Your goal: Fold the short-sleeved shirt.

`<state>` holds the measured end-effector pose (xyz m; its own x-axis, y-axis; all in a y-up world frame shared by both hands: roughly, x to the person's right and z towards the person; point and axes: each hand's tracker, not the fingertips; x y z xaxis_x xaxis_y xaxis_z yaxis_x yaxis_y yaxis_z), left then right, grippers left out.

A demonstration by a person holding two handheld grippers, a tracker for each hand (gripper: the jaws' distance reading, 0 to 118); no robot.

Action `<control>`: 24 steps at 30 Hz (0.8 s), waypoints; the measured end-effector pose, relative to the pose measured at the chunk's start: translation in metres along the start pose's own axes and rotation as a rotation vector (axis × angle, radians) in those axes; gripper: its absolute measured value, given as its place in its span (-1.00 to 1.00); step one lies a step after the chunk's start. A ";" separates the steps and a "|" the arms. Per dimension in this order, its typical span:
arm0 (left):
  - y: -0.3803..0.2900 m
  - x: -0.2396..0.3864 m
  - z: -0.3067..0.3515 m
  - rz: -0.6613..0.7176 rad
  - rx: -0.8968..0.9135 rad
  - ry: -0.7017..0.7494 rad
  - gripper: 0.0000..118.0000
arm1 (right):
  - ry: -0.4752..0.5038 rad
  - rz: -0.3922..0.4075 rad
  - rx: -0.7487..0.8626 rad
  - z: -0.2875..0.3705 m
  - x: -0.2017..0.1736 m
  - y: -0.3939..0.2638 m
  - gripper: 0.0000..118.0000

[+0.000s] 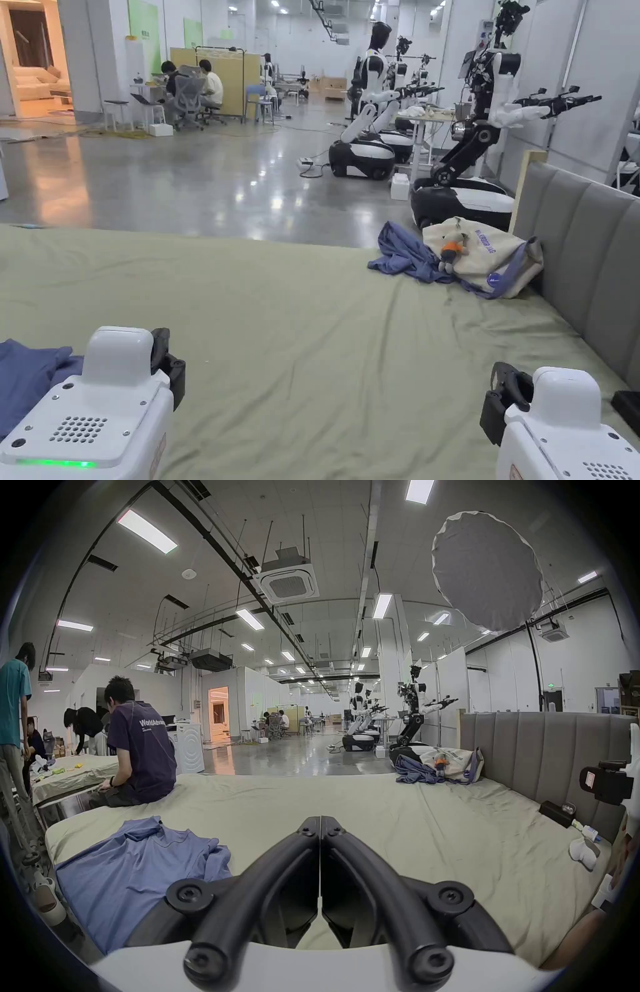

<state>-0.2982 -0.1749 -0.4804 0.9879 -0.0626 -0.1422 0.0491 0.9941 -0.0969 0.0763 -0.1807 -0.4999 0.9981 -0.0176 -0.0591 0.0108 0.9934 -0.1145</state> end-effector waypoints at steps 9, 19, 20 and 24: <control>0.001 0.000 0.001 -0.001 -0.003 -0.007 -0.98 | 0.001 0.006 0.001 0.001 -0.001 0.001 -0.95; 0.003 -0.025 0.011 -0.022 -0.005 0.039 -0.98 | 0.058 0.025 -0.005 -0.010 -0.028 0.002 -0.95; 0.003 -0.037 0.016 -0.014 -0.006 0.062 -0.98 | 0.091 0.027 -0.005 -0.012 -0.040 0.003 -0.95; 0.003 -0.105 0.057 -0.003 -0.004 0.244 -0.98 | 0.315 0.069 0.002 -0.021 -0.128 0.008 -0.95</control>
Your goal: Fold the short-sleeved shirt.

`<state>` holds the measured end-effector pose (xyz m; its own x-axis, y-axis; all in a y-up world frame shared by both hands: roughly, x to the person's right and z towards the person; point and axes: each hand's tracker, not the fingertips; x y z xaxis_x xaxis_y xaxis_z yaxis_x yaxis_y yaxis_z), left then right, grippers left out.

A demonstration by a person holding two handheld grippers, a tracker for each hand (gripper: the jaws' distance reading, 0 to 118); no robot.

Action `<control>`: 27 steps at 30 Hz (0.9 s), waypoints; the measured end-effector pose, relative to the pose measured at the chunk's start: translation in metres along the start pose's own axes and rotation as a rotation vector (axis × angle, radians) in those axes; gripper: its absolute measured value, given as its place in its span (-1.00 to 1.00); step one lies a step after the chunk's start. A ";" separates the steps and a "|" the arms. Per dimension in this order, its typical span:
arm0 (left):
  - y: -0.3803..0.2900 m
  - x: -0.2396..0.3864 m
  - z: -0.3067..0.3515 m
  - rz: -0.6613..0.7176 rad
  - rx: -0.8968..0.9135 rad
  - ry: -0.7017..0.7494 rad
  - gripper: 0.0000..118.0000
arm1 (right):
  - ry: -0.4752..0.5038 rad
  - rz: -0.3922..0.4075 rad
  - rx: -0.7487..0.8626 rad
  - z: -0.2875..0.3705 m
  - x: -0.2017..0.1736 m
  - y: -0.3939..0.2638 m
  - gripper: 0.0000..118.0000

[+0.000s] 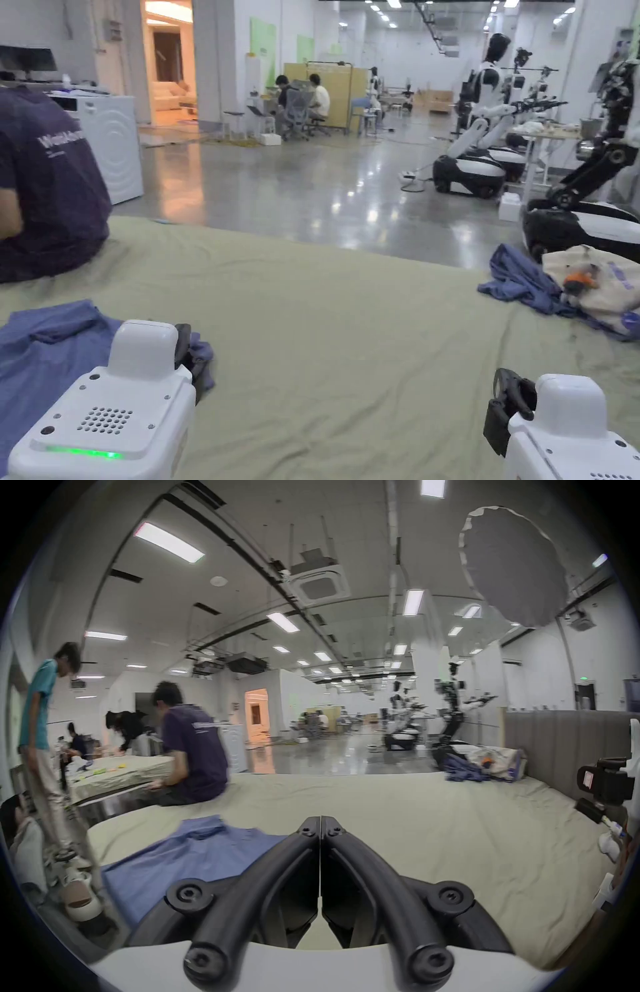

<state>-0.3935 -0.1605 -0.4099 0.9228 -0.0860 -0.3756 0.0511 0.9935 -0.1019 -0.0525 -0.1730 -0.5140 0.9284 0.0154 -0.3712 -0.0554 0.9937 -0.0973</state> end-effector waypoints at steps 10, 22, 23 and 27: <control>-0.025 -0.170 0.100 0.015 -0.101 0.356 -0.98 | 0.492 0.027 0.028 -0.025 -0.222 0.013 -0.95; -0.028 -0.229 -0.127 0.160 -0.463 0.104 1.00 | 0.380 0.082 -0.055 -0.059 -0.180 -0.010 -0.95; -0.032 -0.238 -0.164 0.153 -0.519 0.105 1.00 | 0.367 0.082 -0.062 -0.064 -0.174 -0.011 -0.95; -0.081 -0.242 -0.289 0.062 -0.746 0.163 1.00 | 0.318 0.107 -0.097 -0.082 -0.154 -0.020 -0.95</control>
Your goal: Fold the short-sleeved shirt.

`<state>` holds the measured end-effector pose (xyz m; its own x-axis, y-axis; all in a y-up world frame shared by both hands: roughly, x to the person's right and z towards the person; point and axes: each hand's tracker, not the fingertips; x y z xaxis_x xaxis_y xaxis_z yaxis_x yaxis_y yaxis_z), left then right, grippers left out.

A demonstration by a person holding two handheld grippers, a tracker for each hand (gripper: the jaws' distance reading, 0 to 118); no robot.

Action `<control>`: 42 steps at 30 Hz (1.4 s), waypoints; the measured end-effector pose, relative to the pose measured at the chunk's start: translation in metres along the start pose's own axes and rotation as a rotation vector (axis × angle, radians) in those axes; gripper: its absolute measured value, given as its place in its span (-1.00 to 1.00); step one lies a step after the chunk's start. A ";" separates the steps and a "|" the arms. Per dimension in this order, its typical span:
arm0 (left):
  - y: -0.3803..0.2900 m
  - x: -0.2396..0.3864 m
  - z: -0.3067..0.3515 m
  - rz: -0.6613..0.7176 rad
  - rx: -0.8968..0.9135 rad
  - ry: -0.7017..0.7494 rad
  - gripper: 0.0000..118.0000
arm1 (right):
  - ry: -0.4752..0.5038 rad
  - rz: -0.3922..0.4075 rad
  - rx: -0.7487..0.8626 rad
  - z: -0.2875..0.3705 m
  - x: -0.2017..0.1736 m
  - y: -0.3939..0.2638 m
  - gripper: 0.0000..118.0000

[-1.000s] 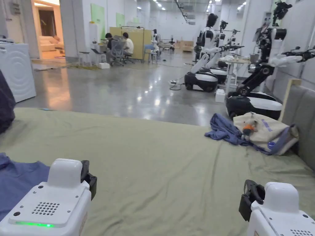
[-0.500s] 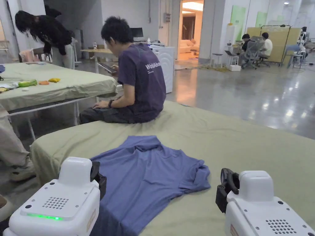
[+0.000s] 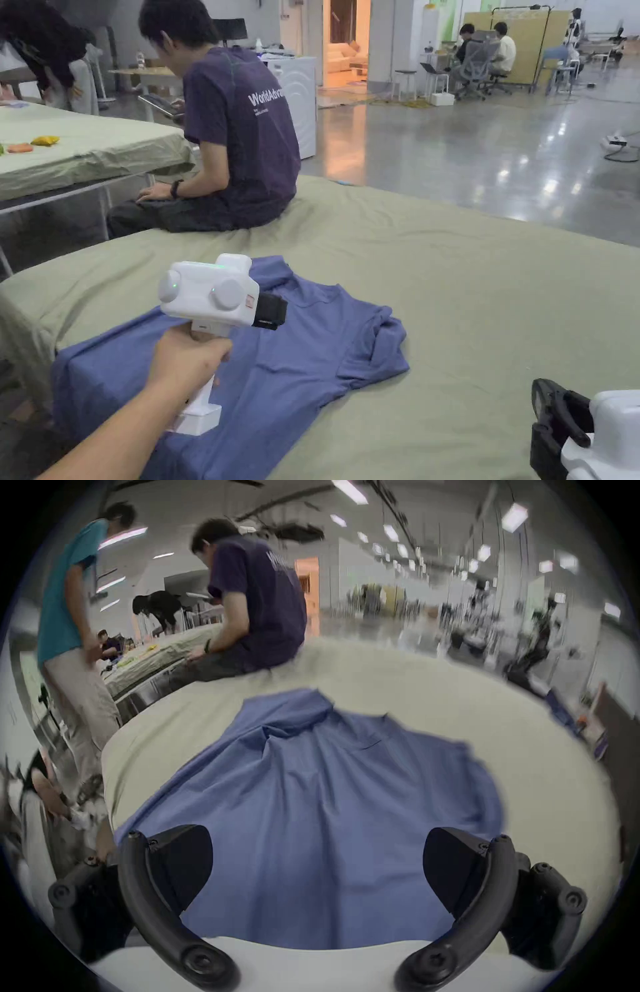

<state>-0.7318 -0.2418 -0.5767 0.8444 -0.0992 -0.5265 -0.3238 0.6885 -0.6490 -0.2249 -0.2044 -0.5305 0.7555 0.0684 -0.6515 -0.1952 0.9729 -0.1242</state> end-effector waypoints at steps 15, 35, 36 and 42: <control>0.014 -0.025 -0.126 0.132 -0.241 -0.019 0.18 | -0.061 0.036 -0.114 -0.036 0.026 -0.029 -0.95; 0.065 0.006 0.022 0.044 0.074 -0.055 -0.97 | -0.157 -0.014 -0.088 0.014 0.081 -0.013 -0.95; 0.072 0.011 0.040 0.047 0.101 -0.073 -0.97 | -0.168 -0.028 -0.085 0.021 0.087 -0.010 -0.95; 0.119 0.069 0.151 -0.089 0.309 -0.265 -0.97 | -0.259 -0.028 -0.020 0.075 0.121 0.004 -0.95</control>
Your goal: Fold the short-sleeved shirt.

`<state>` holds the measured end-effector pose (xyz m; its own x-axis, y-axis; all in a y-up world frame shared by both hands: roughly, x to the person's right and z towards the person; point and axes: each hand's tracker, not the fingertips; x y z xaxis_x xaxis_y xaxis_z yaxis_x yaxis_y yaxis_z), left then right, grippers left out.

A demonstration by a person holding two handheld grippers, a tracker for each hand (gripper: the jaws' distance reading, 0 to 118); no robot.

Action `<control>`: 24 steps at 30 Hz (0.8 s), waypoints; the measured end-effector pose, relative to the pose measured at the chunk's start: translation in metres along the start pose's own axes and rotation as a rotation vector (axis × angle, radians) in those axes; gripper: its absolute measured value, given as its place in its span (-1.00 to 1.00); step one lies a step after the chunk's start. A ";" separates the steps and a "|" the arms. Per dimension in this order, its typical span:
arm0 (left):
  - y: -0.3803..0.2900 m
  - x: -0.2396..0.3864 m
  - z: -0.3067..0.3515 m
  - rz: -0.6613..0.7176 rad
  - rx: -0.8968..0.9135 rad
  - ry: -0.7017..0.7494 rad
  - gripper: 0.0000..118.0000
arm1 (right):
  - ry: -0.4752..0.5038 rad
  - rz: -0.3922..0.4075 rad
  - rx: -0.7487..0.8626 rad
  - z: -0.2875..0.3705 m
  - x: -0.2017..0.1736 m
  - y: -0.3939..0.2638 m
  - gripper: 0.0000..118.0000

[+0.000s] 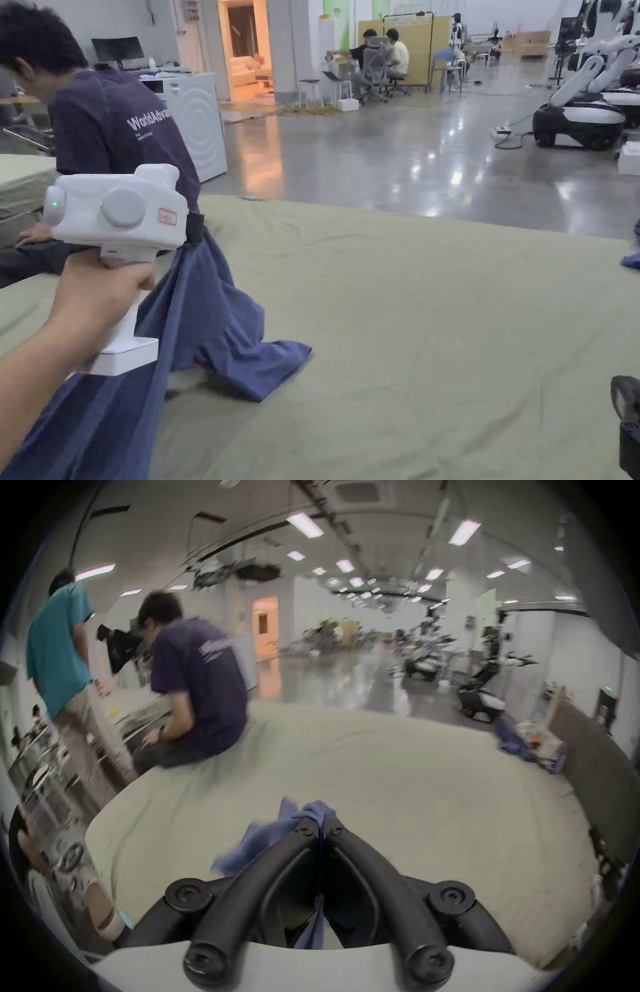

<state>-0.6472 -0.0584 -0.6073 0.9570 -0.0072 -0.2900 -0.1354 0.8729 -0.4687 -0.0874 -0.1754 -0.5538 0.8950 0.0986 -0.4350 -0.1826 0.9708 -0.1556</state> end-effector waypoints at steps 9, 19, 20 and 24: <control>0.043 0.246 0.046 -0.158 0.042 -0.398 -0.97 | -0.137 -0.040 0.072 0.073 0.072 0.010 -0.95; -0.030 0.546 -0.017 -0.223 -0.087 -0.748 -0.97 | -0.315 -0.046 0.076 0.129 0.145 0.000 -0.95; -0.047 0.574 -0.026 -0.253 -0.129 -0.763 -0.97 | -0.339 -0.048 0.063 0.130 0.152 -0.004 -0.95; -0.114 0.650 -0.063 -0.300 -0.213 -0.797 -0.97 | -0.359 -0.073 0.014 0.127 0.170 -0.023 -0.95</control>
<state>-0.0262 -0.1937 -0.7949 0.8437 0.1906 0.5018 0.1814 0.7785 -0.6008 0.1209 -0.1526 -0.5113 0.9917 0.0975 -0.0836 -0.1100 0.9808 -0.1613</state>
